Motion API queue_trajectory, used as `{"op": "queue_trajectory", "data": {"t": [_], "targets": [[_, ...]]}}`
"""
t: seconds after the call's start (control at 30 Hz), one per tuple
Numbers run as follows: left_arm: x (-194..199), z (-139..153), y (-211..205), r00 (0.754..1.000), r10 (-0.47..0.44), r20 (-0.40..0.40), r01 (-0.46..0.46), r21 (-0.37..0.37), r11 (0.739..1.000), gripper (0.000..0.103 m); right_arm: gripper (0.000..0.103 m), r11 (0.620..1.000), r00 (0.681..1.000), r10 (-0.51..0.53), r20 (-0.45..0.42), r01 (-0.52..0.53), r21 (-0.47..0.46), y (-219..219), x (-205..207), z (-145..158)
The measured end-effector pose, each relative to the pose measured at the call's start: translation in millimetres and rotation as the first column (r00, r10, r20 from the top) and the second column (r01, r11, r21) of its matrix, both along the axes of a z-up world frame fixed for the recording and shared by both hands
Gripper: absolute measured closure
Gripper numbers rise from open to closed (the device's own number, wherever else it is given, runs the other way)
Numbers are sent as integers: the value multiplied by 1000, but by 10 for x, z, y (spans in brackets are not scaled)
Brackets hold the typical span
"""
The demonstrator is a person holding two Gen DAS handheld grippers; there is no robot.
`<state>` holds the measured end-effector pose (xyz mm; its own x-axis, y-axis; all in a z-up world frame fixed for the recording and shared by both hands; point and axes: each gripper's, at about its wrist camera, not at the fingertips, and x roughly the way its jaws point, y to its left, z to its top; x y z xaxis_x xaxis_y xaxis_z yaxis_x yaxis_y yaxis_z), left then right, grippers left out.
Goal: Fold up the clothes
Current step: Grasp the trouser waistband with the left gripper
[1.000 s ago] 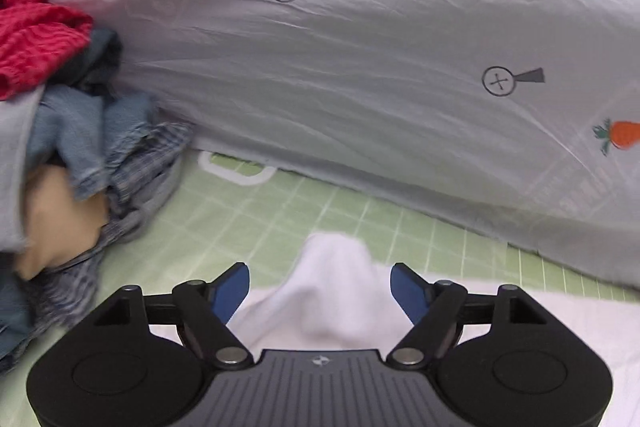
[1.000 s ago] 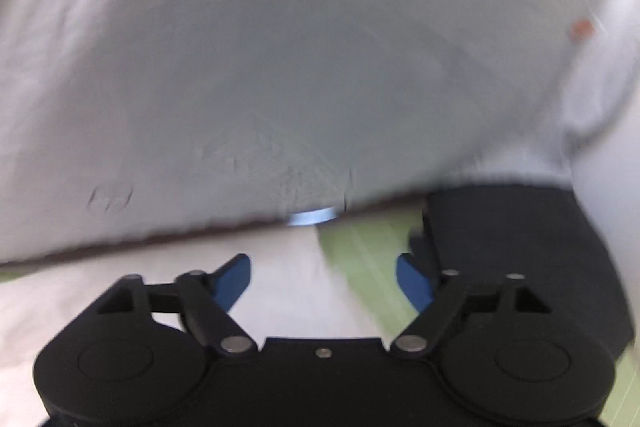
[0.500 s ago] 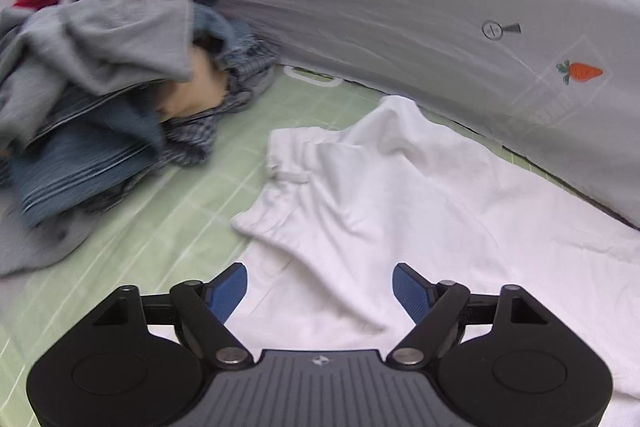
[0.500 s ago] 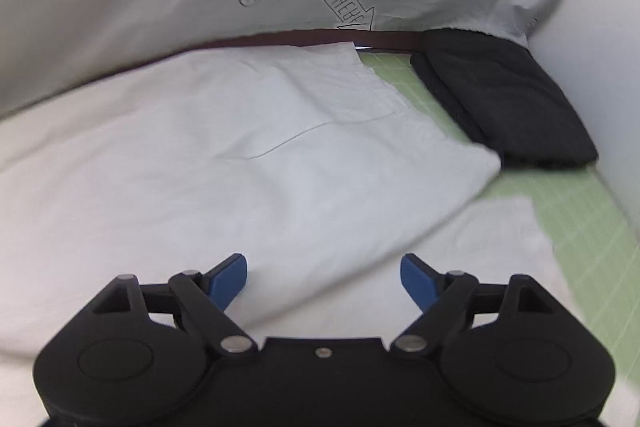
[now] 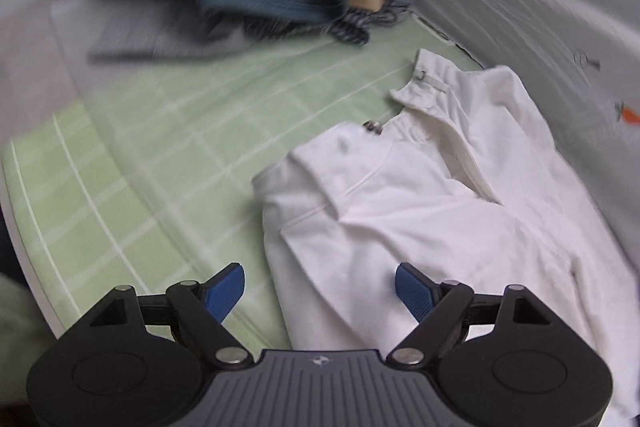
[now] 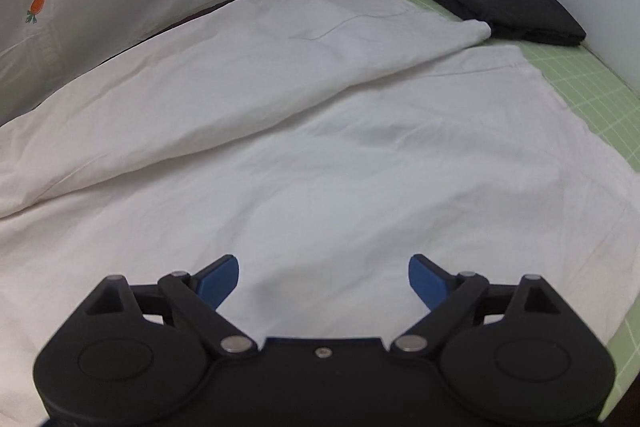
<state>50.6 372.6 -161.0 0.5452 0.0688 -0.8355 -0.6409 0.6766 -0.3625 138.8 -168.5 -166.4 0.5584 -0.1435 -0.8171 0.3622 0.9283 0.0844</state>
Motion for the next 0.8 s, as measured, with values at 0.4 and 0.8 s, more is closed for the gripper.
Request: {"op": "queue_trajectory", "data": {"t": [0.4, 0.8], "targets": [[82, -151, 278, 982, -160, 104, 174, -148, 974, 88, 9, 999, 1000, -18, 13, 18, 27, 529, -357, -9], [-101, 116, 534, 976, -212, 41, 213, -35, 976, 82, 9, 998, 997, -62, -34, 61, -17, 554, -415, -12]]}}
